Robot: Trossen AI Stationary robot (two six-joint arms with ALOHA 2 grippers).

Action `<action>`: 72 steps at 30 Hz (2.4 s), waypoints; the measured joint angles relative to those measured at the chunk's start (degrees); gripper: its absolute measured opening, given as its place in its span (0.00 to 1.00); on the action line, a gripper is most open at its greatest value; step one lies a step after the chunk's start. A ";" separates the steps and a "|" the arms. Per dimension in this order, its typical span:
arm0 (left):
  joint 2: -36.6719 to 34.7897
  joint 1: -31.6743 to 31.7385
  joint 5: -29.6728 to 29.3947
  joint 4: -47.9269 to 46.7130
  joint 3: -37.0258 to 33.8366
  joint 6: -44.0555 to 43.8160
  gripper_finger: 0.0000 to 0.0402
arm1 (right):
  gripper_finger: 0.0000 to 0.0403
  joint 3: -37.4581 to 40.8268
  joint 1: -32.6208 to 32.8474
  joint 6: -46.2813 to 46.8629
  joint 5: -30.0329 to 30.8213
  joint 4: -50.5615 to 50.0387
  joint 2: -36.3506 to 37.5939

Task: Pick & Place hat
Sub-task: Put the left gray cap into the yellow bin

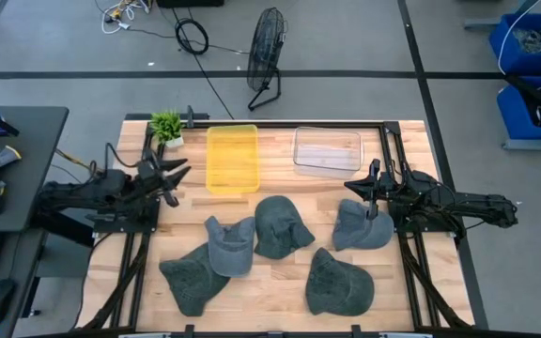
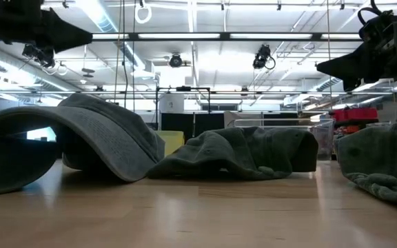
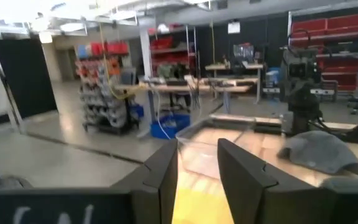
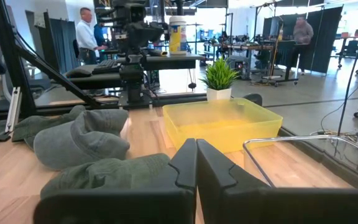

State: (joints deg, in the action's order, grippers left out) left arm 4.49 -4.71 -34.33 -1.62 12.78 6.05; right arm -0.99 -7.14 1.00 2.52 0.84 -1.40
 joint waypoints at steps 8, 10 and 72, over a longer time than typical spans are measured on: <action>11.30 0.00 4.83 12.77 0.00 -1.20 0.33 | 0.01 0.00 -0.02 -0.01 -0.01 -0.01 -0.01; 13.76 0.00 6.38 15.86 0.00 -3.33 0.33 | 0.01 0.01 -0.02 -0.01 0.00 -0.01 0.00; 62.64 1.22 32.01 -2.32 26.16 -15.37 0.31 | 0.05 0.02 0.00 6.89 1.55 0.33 0.00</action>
State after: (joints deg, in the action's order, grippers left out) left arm 67.13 -3.49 -2.32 -3.95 38.94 -9.32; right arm -0.98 -7.14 7.89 4.07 1.17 -1.40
